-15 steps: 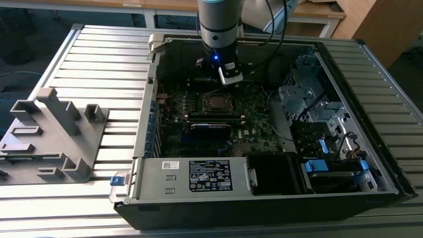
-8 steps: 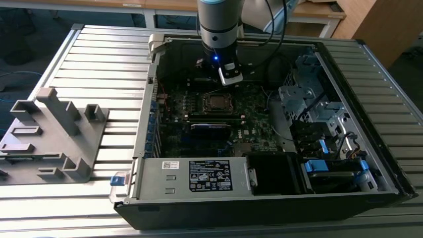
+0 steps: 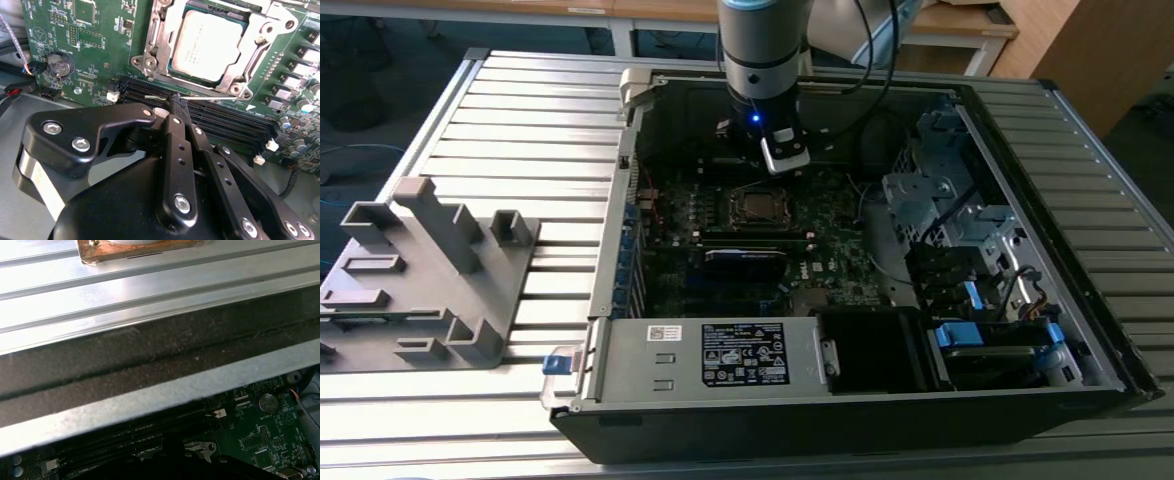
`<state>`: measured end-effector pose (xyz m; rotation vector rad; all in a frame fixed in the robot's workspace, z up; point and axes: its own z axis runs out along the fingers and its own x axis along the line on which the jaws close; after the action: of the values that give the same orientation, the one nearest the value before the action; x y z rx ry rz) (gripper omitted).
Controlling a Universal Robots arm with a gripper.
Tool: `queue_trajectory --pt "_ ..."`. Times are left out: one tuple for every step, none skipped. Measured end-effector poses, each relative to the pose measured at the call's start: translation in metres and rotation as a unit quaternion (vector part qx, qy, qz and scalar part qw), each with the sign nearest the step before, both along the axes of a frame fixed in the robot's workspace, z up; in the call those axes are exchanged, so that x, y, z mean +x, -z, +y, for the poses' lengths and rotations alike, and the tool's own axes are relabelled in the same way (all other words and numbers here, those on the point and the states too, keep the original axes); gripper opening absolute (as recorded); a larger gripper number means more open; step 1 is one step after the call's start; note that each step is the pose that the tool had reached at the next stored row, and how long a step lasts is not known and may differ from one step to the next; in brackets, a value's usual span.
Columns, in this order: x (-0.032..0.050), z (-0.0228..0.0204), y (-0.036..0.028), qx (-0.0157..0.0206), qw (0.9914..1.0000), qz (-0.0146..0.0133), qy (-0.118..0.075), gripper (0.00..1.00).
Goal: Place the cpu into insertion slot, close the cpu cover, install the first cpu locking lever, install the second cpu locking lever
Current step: 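Install the first cpu locking lever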
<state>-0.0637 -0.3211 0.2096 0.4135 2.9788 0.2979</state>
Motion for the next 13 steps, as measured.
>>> queue_trajectory --pt "0.0000 0.0000 0.0001 0.0002 1.00000 -0.0001 0.000 0.11" --pt "0.0000 0.0000 0.0004 0.0004 1.00000 -0.0002 0.000 0.11" --pt "0.0000 0.0000 0.0008 0.0004 1.00000 -0.0002 0.000 0.11" --pt "0.0000 0.0000 0.0012 0.0004 1.00000 -0.0003 0.000 0.11" --pt "-0.0001 0.0000 0.0016 0.0005 1.00000 -0.0006 0.001 0.11" --pt "-0.0001 0.0000 0.0019 0.0007 1.00000 -0.0010 0.001 0.11" --pt "-0.0002 0.0000 0.0020 0.0008 1.00000 -0.0012 0.001 0.11" --pt "-0.0002 0.0000 0.0021 0.0009 1.00000 -0.0014 0.001 0.11" --pt "-0.0002 0.0000 0.0021 0.0009 1.00000 -0.0015 0.001 0.11" --pt "-0.0002 0.0000 0.0022 0.0010 1.00000 -0.0015 0.001 0.11" --pt "-0.0002 0.0000 0.0023 0.0010 1.00000 -0.0016 0.002 0.11" --pt "-0.0002 0.0000 0.0024 0.0010 0.99999 -0.0015 0.003 0.11" --pt "-0.0004 0.0000 0.0024 0.0011 0.99998 -0.0015 0.005 0.11"
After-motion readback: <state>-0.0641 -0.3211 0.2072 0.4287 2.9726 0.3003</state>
